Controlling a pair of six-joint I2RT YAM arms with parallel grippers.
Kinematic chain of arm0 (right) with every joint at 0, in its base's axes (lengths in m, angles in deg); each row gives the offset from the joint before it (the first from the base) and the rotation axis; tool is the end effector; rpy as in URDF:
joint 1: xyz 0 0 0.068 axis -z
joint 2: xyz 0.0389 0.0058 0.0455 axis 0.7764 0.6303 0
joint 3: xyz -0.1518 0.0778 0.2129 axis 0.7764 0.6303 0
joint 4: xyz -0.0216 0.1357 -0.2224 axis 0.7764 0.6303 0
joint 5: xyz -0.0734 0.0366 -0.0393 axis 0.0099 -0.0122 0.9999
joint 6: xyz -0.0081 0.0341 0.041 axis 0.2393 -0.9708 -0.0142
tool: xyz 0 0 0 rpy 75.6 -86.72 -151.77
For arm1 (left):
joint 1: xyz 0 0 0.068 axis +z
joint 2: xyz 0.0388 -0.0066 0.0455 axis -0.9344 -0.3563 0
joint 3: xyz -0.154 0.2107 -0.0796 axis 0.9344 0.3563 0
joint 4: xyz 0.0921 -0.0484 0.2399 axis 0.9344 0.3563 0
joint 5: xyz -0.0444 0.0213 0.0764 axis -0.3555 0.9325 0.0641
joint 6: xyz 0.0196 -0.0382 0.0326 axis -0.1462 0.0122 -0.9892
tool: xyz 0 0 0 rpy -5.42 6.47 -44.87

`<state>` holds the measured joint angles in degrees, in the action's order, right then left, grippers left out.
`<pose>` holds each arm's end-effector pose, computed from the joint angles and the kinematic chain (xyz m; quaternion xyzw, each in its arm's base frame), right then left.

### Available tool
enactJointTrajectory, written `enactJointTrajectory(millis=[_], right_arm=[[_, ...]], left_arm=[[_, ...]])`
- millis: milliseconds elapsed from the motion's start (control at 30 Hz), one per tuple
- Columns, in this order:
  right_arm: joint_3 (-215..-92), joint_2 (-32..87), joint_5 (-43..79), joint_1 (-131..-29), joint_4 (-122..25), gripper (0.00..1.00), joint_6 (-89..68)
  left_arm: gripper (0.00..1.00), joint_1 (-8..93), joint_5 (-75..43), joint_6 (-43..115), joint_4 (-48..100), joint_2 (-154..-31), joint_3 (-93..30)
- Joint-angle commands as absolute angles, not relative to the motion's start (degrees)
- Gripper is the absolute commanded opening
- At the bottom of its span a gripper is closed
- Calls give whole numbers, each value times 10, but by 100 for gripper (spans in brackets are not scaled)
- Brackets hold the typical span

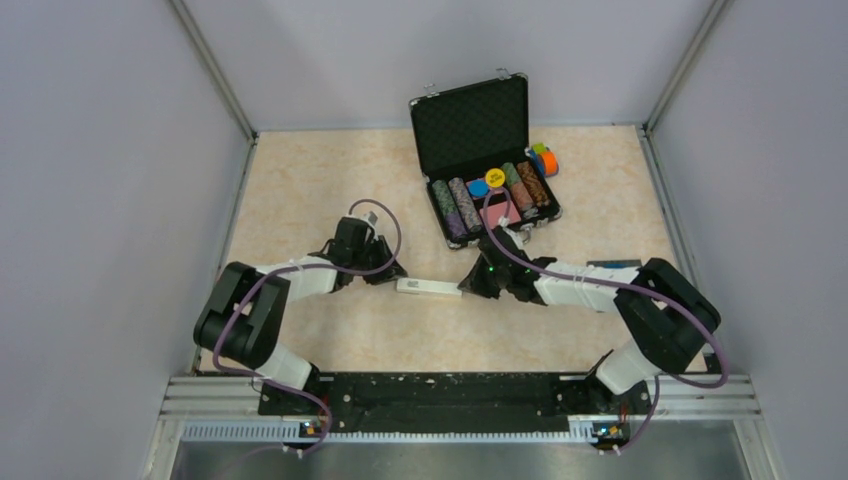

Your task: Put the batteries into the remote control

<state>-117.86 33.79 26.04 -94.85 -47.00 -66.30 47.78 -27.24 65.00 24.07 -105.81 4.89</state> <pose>0.2081 0.1996 0.1521 0.1560 0.9261 0.2714 0.2105 0.2566 -0.1131 0.1392 -0.0951 0.9183 -0.3168 0.2175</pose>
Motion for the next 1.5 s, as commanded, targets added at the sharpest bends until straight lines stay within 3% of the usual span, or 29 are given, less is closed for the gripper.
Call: enactJointTrajectory(millis=[0, 267, 433, 567, 700, 833, 1100, 1233, 1467], right_arm=[[-1189, 398, 234, -980, -501, 0, -696], [-1233, 371, 275, -979, -440, 2, -688], [-1257, 318, 307, -978, -404, 30, -651], [-1284, 278, 319, -978, -394, 43, -592], [-1322, 266, 262, -977, -407, 46, -446], [-1364, 288, 131, -976, -424, 53, -236], [-1471, 401, 62, -981, -329, 79, 26], [-1555, 481, 52, -992, -219, 83, 113], [-1567, 528, 60, -1020, -177, 83, 204]], left_arm=[[0, 453, -305, 663, 287, -1080, 85], [2, 458, -222, 653, 347, -1024, 45], [20, 470, -150, 637, 408, -981, -11], [32, 491, -130, 621, 444, -952, -66], [39, 519, -109, 607, 483, -887, -93], [42, 549, -82, 594, 533, -797, -104], [75, 580, -81, 554, 608, -649, -132], [84, 581, -82, 553, 638, -618, -158], [85, 581, -82, 566, 654, -579, -164]])
